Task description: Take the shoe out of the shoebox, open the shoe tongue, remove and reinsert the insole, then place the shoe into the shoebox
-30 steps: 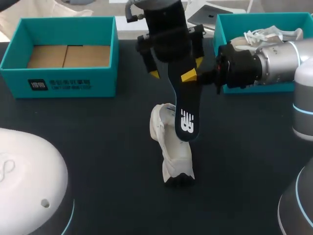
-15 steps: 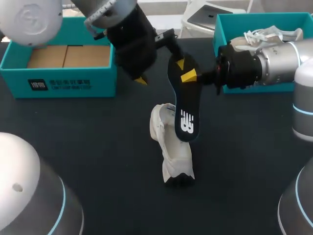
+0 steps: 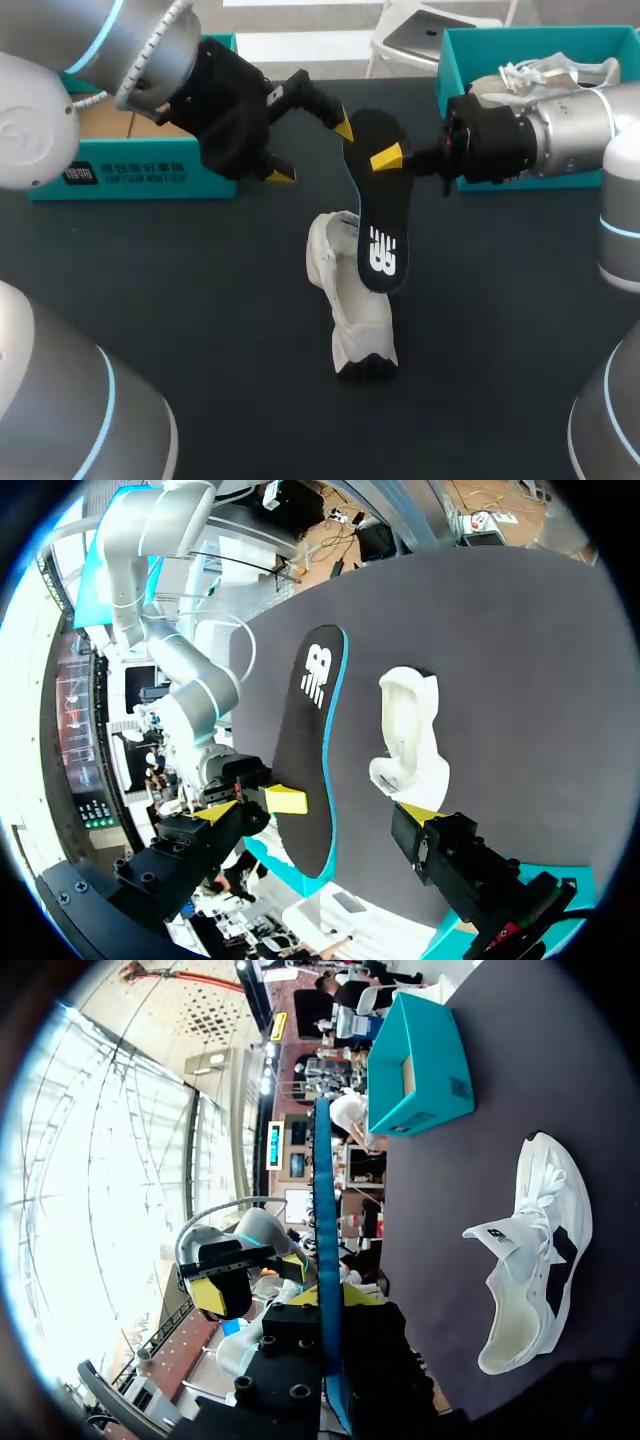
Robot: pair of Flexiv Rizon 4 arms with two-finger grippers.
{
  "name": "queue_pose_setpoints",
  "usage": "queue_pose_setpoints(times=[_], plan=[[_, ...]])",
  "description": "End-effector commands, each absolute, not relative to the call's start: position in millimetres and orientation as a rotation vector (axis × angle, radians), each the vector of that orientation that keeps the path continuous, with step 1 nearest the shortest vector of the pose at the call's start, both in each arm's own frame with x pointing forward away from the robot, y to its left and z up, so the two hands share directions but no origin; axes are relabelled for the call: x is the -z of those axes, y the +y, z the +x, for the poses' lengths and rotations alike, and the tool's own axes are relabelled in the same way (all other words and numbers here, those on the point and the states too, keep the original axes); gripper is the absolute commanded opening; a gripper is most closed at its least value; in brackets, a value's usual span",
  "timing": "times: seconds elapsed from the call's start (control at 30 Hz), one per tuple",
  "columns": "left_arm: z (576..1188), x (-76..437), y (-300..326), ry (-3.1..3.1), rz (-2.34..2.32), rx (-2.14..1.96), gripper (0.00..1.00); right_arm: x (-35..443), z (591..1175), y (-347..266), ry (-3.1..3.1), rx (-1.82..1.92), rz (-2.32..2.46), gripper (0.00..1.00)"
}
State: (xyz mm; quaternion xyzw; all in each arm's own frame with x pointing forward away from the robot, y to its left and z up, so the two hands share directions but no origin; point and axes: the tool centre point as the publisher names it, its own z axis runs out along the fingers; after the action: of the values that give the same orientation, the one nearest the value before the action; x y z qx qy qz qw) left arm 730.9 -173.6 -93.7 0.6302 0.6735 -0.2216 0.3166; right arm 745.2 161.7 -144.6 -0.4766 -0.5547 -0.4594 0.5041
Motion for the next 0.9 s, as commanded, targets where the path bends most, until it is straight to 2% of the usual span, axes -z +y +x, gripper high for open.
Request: queue_pose_setpoints(times=[0.03, 0.53, 0.9], plan=[[729.0, 99.2, -170.8, 1.447, 1.395, 0.869, 1.00, 144.7, 744.8, 161.5, -1.339, 1.107, -1.150, 0.00], [729.0, 99.2, -170.8, 1.447, 1.395, 0.869, 1.00, 142.0, 747.0, 155.1, -1.344, 1.088, -1.149, 0.00], [746.3, 129.1, -176.7, 1.454, 1.254, 0.923, 1.00, 141.4, 745.9, 157.3, -1.341, 1.078, -1.138, 0.00]])
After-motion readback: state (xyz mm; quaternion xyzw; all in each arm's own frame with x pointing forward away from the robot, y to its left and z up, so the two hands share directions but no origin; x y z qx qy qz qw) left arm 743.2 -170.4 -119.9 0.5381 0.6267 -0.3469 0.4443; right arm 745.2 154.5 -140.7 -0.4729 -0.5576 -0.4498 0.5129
